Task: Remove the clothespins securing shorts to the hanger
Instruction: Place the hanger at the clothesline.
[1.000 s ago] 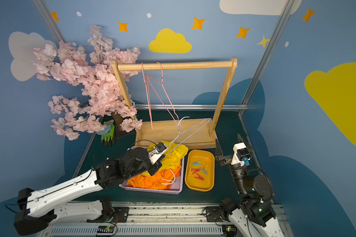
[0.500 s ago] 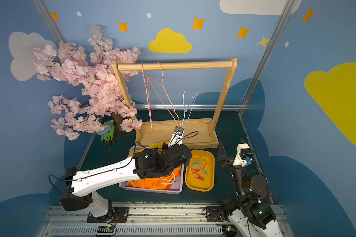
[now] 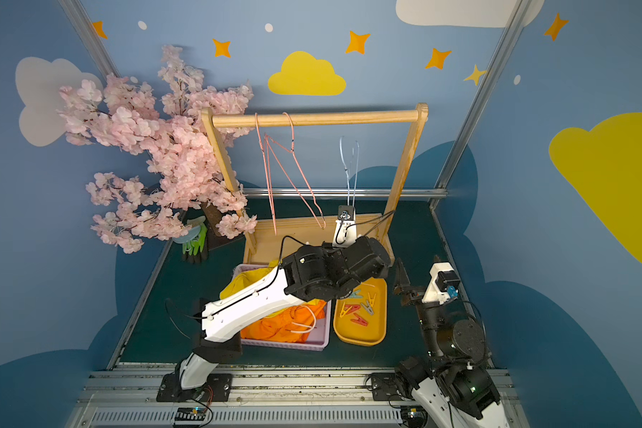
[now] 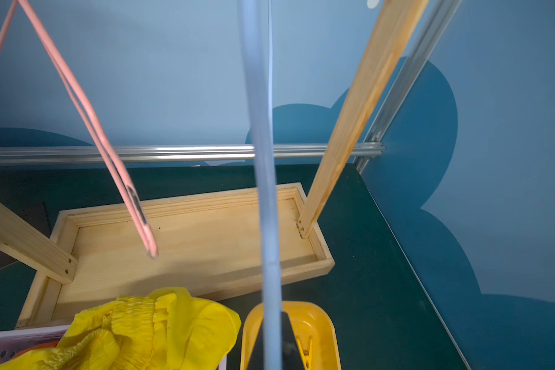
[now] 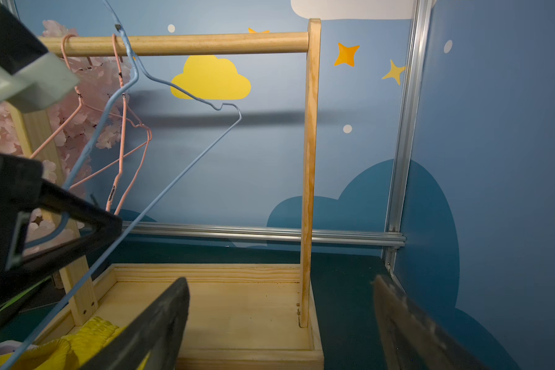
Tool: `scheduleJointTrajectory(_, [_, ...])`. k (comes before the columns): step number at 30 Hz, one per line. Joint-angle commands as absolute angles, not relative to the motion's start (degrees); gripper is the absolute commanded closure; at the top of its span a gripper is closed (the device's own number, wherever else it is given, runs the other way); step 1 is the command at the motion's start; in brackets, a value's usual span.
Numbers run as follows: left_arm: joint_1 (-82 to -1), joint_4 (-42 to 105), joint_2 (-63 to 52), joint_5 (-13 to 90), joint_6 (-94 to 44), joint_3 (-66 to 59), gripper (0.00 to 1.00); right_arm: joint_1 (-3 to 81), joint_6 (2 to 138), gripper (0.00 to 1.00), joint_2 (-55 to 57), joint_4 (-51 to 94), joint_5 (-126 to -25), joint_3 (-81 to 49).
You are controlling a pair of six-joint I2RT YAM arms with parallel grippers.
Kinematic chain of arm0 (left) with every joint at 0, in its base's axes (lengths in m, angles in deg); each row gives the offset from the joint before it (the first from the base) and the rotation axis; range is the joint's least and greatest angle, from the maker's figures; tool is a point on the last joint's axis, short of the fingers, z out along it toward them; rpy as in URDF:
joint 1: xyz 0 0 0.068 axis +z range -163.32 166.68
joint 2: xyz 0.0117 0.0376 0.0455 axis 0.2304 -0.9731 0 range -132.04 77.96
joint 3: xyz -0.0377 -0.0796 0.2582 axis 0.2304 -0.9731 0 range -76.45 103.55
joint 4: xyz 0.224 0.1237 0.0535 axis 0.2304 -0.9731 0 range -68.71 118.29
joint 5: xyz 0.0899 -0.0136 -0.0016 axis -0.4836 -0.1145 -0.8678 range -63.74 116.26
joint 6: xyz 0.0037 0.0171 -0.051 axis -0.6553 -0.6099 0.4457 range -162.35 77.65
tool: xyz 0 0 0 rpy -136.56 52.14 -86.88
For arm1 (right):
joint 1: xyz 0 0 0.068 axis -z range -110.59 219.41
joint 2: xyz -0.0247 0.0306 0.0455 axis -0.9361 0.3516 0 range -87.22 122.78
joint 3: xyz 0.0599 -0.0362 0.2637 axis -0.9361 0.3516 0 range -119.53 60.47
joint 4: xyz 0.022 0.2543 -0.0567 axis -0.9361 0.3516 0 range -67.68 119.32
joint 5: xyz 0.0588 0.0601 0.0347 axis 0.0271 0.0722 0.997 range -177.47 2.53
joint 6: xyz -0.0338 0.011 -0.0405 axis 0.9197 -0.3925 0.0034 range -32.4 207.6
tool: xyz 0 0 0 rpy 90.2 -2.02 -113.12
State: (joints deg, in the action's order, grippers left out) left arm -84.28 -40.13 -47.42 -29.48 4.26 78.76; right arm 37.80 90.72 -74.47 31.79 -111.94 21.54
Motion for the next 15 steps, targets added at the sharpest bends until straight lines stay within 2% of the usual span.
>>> scheduleJointTrajectory(1, [-80.62, -40.19, -49.01, -30.68, -0.36, 80.8, 0.96, 37.84, 87.96, 0.1, -74.72, 33.23, -112.48, 21.63])
scheduleJointTrajectory(15, [-75.33, -11.77, -52.13, -30.69, -21.01, 80.58, 0.96, 37.77, 84.0, 0.1, -73.15, 33.54, -110.63, 26.81])
